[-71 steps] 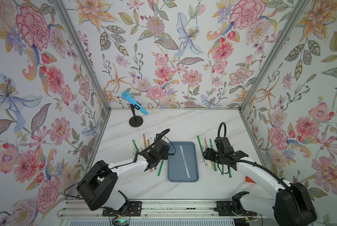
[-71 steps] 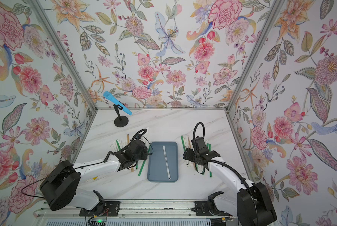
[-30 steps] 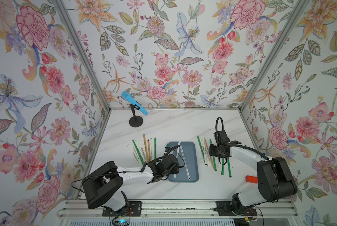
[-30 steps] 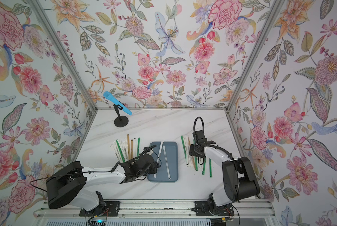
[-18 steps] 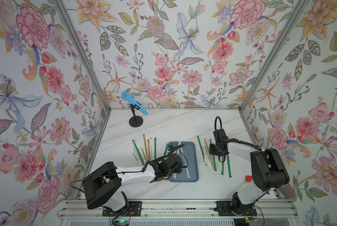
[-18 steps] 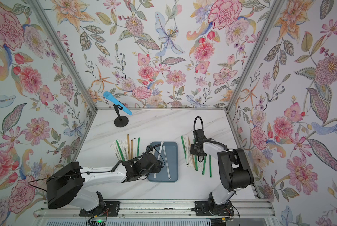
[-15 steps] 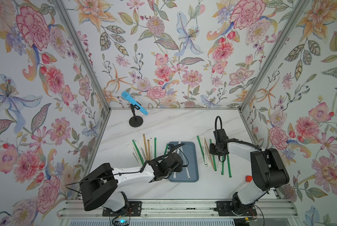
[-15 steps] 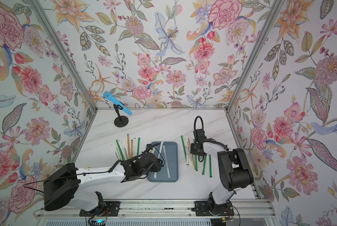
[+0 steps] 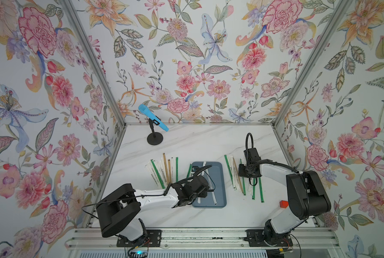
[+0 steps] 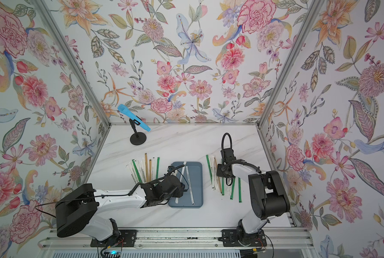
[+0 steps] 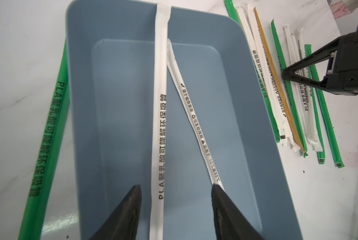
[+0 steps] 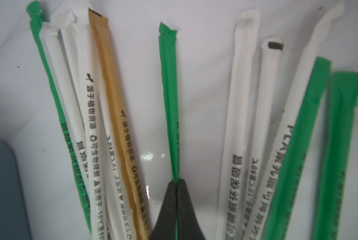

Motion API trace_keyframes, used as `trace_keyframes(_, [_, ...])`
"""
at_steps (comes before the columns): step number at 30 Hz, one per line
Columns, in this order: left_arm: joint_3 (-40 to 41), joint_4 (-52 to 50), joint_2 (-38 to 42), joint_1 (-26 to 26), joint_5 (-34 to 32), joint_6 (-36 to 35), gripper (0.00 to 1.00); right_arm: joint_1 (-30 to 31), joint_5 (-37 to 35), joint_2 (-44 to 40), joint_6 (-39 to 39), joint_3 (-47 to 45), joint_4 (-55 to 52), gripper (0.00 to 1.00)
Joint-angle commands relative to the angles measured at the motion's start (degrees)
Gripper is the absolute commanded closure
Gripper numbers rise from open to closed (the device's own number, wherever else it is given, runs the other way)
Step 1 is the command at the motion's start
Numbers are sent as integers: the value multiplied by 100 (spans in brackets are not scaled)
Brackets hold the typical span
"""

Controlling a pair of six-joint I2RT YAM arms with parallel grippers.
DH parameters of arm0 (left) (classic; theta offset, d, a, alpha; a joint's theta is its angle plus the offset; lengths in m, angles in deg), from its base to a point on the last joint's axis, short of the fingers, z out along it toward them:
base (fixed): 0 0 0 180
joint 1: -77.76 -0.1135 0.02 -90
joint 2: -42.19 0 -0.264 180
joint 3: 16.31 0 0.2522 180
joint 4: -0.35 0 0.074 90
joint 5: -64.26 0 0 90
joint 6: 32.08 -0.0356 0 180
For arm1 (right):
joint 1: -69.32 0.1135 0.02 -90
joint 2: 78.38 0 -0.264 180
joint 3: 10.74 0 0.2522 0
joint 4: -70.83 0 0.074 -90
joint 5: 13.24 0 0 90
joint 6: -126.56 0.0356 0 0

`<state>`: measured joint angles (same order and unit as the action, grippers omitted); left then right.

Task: Put the straws into the storage box
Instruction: Pick up the straw from the center of the board.

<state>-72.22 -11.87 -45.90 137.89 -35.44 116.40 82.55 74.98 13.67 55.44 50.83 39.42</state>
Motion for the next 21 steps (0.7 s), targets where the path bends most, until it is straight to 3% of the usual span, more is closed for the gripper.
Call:
trace_keyframes(1, [-61,60,-409,-88,83,-187,44,-15,101,-410,134,-53,-262,96])
trace_keyframes(7, [-232,71,-833,-132,160,-372,54,73,308,-1224,332,65,-833,95])
trace_keyframes(14, [-257,65,-747,-130,244,-385,79,527,771,-1900,894,150,-1167,94])
trace_keyframes(18, [-384,-120,-607,-90,150,-389,78,912,932,-2128,1506,174,-1149,94])
trace_keyframes(21, [-434,-160,-531,-81,135,-340,62,1381,983,-2196,1958,231,-995,94])
